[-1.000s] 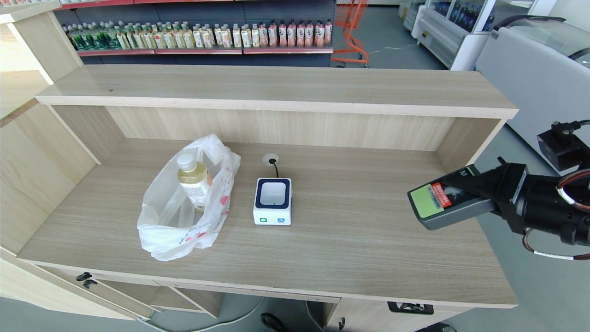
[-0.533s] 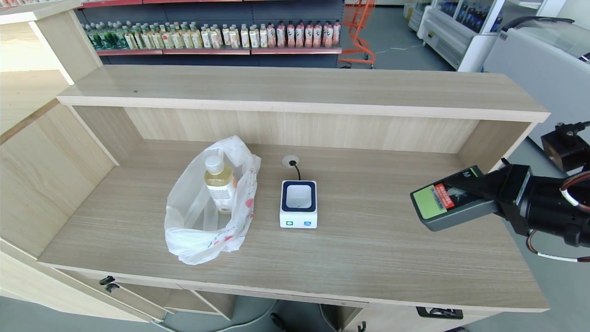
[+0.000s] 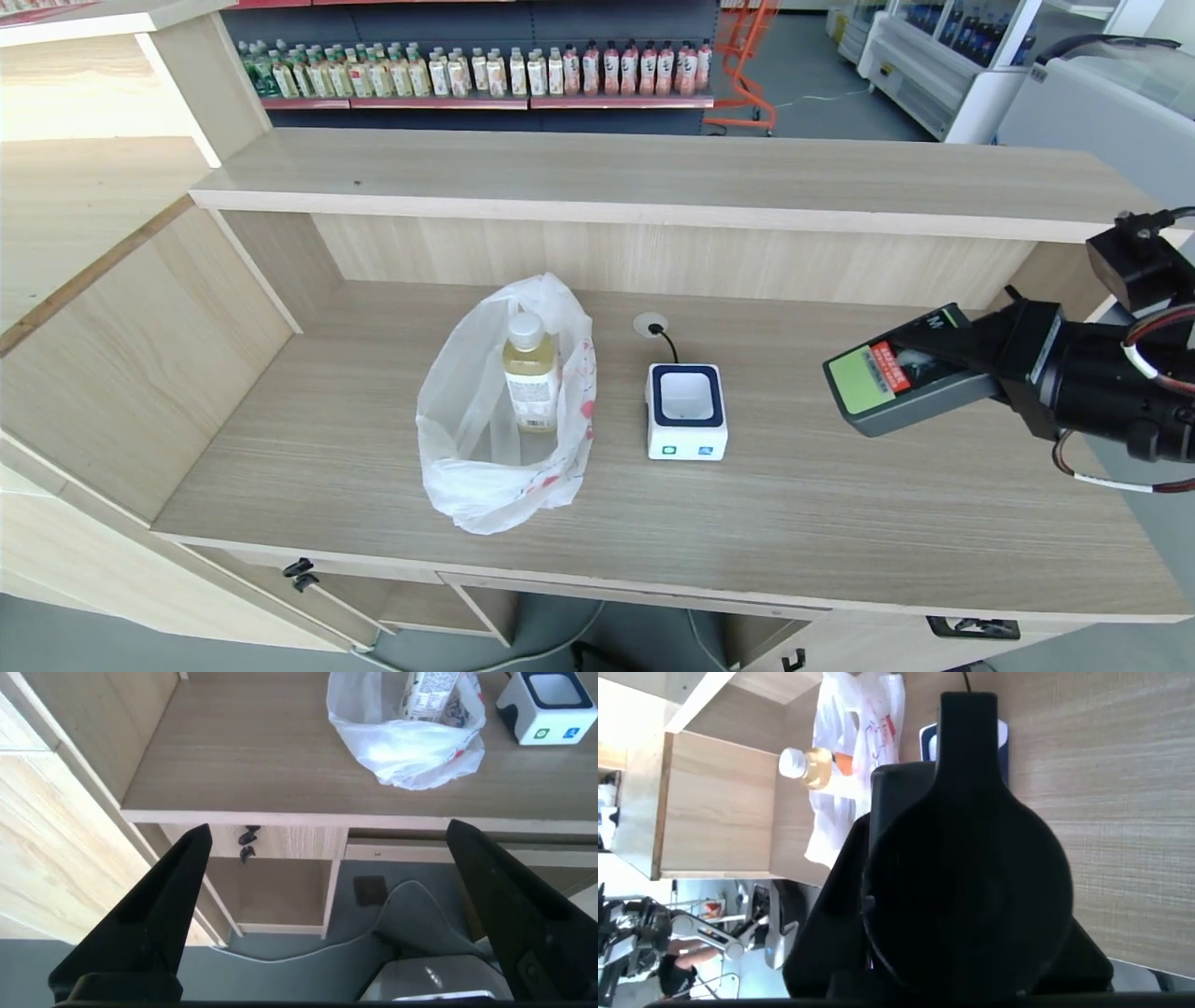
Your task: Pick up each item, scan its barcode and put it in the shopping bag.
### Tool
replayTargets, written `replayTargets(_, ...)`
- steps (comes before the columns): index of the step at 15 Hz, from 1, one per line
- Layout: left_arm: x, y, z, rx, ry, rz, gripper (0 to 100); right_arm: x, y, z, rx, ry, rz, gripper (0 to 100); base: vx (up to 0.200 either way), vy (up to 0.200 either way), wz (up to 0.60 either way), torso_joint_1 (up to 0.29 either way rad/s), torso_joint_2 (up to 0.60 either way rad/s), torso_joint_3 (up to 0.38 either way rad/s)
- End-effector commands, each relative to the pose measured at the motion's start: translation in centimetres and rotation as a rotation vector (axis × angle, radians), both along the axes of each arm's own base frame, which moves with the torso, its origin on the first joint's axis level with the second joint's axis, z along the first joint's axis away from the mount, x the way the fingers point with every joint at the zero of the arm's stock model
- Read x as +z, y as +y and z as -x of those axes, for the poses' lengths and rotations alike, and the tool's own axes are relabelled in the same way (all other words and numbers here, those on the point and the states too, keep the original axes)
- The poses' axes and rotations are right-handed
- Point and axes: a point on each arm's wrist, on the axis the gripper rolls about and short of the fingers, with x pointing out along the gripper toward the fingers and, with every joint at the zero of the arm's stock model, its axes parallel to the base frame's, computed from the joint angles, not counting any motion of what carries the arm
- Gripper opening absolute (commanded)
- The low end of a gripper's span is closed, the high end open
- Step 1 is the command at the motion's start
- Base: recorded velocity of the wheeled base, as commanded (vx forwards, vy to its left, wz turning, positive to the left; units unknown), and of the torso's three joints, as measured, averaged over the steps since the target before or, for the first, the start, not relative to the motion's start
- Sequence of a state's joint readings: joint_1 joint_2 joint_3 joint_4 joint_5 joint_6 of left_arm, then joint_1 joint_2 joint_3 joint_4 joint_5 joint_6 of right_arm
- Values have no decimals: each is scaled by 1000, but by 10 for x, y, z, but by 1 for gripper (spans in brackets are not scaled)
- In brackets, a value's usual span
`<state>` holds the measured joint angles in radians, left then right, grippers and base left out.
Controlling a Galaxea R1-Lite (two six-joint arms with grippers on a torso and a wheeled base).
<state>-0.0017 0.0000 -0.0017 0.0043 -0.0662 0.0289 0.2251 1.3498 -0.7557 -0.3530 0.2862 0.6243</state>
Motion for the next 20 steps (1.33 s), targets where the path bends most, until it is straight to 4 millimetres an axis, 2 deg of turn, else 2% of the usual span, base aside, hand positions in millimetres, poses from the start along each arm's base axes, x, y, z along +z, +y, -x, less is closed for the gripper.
replayTargets(1,0,0,0,0,4,0,100,-1,1,-6,0,9,2,0,0,200,0,7,-2,2)
replayTargets(3,0,0,0,0,1,0,100,-2,1,-5,0,10,2,0,0,200,0,2,-2,2)
replayTargets(6,0,0,0,0,0,-2,100,-10,1,-5,-2,38,10,0,0,0,0,0,0,0)
replayTargets(10,0,0,0,0,0,-3,100,-18,1,-9,2,57,46,0,200,0,0,-4,0,4)
replayTargets(12,0,0,0,0,2,-2,100,-29,2,-18,-47,77,113,0,100,0,0,-9,-9,6)
replayTargets(13,0,0,0,0,0,-2,100,-40,3,-29,-82,96,189,0,0,0,0,0,0,0)
replayTargets(15,0,0,0,0,2,-2,100,-51,5,-39,-76,96,289,0,0,0,0,0,0,0)
replayTargets(20,0,0,0,0,2,-2,100,-76,28,-56,4,135,352,0,0,0,0,0,0,0)
